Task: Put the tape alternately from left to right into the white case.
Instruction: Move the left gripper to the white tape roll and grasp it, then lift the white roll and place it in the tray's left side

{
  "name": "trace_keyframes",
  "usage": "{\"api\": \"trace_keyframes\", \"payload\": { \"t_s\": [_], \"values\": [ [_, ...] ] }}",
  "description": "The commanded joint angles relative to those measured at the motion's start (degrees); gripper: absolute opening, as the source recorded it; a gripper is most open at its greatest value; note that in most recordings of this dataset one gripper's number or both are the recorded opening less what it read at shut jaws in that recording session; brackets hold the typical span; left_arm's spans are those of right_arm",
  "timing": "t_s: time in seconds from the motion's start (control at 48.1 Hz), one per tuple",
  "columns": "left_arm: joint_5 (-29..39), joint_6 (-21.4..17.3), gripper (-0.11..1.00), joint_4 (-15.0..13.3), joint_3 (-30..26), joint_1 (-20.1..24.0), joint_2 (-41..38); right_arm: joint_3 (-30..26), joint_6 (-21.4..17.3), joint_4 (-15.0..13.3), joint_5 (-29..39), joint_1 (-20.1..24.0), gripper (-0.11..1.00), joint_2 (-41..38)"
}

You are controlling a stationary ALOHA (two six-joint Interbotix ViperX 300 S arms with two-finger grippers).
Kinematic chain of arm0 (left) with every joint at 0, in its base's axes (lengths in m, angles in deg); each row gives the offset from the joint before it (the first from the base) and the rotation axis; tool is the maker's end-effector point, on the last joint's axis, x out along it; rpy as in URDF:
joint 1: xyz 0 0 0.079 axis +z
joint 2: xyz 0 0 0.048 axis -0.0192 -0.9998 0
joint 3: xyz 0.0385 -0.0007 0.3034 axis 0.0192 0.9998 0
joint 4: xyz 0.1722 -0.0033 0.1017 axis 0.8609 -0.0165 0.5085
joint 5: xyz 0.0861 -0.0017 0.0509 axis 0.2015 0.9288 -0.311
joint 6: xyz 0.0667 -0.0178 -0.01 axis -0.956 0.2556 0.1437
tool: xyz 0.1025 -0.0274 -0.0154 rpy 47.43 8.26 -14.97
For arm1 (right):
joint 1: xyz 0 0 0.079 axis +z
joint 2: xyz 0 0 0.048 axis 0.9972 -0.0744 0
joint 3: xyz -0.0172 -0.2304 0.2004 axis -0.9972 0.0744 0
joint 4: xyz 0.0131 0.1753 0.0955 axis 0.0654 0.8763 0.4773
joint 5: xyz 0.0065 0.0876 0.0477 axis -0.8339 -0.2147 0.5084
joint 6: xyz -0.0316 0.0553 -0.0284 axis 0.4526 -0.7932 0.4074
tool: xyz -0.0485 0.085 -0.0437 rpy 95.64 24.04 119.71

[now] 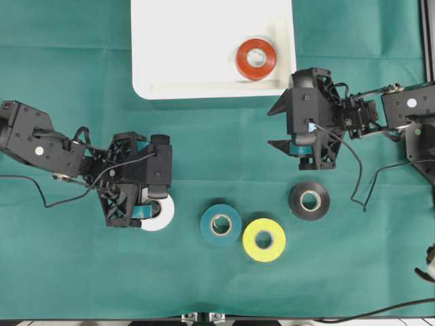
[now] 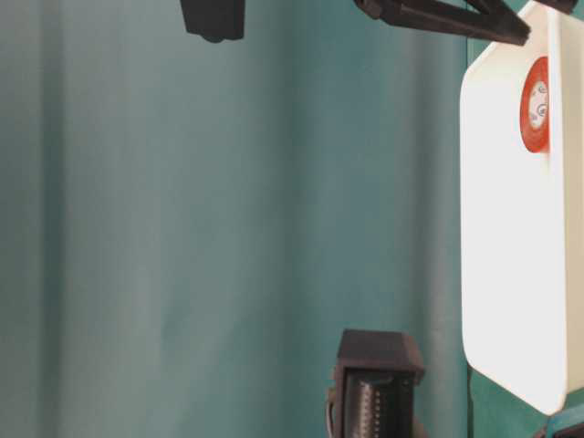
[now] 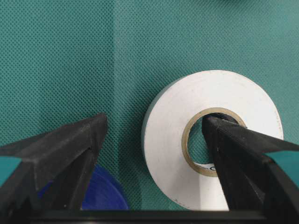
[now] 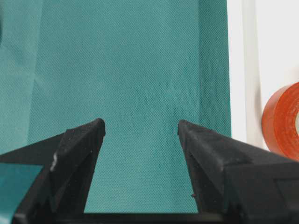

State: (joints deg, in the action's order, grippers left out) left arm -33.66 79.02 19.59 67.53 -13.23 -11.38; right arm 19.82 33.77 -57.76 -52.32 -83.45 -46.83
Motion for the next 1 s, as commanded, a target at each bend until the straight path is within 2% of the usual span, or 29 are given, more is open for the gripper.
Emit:
{"api": "trace_keyframes", "payload": {
  "t_s": [0.0, 0.187, 0.229, 0.354, 0.478, 0.811, 0.978],
  "values": [
    [-0.3, 0.1, 0.60, 0.1, 0.2, -0.3, 0.5, -0.4, -0.2, 0.0, -0.4, 0.1, 0.72, 0.2],
    [-0.2, 0.1, 0.52, 0.1, 0.2, -0.3, 0.6, -0.4, -0.2, 0.0, -0.5, 0.1, 0.72, 0.0],
    [-0.1, 0.1, 0.46, 0.1, 0.1, -0.3, 0.6, -0.4, -0.2, 0.0, -0.4, 0.1, 0.72, -0.1],
    [-0.2, 0.1, 0.15, 0.2, 0.1, -0.3, 0.6, -0.4, -0.2, 0.0, -0.4, 0.1, 0.72, -0.4],
    [-0.1, 0.1, -0.02, 0.1, 0.1, -0.3, 0.6, -0.6, -0.2, 0.0, -0.4, 0.1, 0.72, -0.7],
    [-0.1, 0.1, -0.02, 0.1, -0.3, -0.3, 1.5, -0.7, -0.1, 0.0, -0.4, 0.1, 0.72, -0.8],
    [1.7, 0.0, -0.02, 0.2, -2.2, -0.3, 4.8, -0.8, -0.1, 0.0, -0.5, 0.1, 0.72, -0.8]
  ]
}}
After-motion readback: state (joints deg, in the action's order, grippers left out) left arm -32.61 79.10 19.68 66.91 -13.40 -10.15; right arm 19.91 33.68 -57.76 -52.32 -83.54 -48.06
